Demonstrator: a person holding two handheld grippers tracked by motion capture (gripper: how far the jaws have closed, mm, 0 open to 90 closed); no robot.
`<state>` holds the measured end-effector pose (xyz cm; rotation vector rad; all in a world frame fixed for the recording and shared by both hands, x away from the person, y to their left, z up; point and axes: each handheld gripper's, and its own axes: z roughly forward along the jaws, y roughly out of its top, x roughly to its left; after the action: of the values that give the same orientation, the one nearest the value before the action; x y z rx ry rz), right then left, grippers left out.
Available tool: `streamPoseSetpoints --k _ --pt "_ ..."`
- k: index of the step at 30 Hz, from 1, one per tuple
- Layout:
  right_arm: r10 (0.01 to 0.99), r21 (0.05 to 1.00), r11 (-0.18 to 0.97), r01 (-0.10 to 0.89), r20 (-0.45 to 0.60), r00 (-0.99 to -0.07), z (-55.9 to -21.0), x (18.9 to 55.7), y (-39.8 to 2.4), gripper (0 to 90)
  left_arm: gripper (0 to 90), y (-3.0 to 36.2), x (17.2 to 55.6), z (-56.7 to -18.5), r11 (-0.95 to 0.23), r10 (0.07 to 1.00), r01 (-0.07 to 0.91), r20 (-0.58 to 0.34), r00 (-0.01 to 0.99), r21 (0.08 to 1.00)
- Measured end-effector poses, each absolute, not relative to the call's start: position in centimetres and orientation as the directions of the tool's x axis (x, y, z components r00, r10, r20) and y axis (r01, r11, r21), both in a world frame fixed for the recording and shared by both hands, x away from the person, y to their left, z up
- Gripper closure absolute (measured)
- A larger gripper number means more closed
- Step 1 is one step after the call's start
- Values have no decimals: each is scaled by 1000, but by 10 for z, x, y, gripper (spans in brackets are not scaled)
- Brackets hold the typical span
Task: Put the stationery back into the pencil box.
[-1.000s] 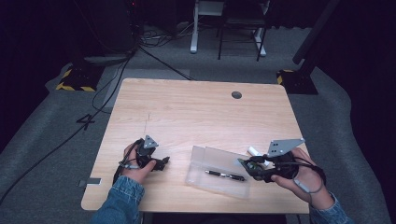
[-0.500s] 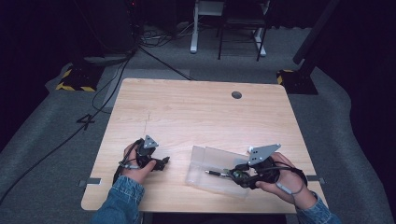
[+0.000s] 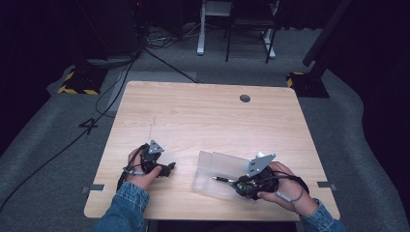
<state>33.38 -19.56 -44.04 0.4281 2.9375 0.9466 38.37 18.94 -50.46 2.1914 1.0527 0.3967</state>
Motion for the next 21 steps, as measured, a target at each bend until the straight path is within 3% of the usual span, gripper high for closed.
streamPoseSetpoints --k 21 --pt "239 516 821 243 76 -968 -460 338 -191 518 98 189 384 -504 -455 776 576 -15 630 679"
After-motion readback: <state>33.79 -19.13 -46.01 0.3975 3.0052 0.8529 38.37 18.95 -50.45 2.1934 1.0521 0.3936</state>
